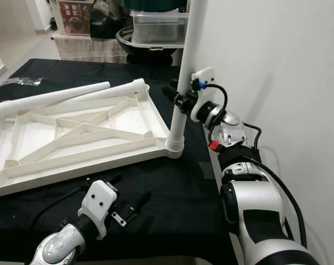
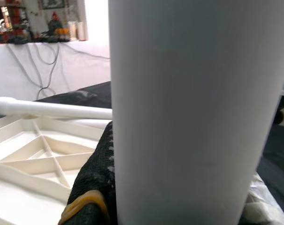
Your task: Building children table
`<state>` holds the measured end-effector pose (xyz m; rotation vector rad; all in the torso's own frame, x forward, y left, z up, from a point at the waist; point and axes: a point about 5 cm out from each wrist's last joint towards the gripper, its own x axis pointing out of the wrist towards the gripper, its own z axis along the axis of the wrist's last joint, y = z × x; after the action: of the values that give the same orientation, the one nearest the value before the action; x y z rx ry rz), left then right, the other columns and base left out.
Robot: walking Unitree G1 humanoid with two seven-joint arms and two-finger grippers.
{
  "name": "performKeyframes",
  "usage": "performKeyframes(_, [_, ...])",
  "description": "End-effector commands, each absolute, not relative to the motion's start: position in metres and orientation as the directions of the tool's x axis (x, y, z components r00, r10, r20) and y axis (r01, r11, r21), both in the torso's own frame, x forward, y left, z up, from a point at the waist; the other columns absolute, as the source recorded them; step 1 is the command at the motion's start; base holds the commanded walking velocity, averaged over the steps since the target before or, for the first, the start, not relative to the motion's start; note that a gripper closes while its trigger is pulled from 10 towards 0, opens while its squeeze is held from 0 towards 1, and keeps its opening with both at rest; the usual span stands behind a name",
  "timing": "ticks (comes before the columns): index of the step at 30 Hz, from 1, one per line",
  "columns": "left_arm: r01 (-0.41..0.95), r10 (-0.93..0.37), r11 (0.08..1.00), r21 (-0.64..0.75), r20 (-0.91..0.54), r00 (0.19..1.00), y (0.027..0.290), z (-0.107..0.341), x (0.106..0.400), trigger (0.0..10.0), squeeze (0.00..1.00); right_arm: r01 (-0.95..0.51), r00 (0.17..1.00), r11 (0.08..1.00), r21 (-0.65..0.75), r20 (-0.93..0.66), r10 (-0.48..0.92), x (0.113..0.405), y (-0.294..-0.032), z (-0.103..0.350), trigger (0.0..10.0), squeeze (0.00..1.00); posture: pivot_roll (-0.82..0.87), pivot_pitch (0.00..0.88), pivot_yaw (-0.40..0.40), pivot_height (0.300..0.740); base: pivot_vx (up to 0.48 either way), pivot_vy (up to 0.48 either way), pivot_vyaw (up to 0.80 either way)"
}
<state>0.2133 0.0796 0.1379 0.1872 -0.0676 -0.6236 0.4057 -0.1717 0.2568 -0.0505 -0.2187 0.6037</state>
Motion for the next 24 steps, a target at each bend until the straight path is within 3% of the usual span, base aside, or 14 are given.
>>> performKeyframes(1, [0.58,-0.59,0.792,0.19,-0.009,0.808,0.079,0.133,0.212,10.0,0.0,-0.54,0.831,0.836,-0.096,0.097,0.547,0.404,-0.175,0.231,0.0,0.0,0.06,0.085,-0.046,0.74,0.0,0.0,0.0])
performKeyframes(10, [0.581,-0.591,0.792,0.191,-0.002,0.807,0.078,0.135,0.214,10.0,0.0,-0.379,0.92,0.911,-0.164,0.042,0.39,0.41,-0.167,0.222,0.0,0.0,0.06,0.093,-0.047,0.74,0.0,0.0,0.0])
performKeyframes(24, [0.577,-0.588,0.794,0.189,0.001,0.809,0.077,0.135,0.214,10.0,0.0,-0.198,0.979,0.966,-0.165,0.023,0.204,0.417,-0.163,0.225,0.0,0.0,0.06,0.102,-0.054,0.74,0.0,0.0,0.0])
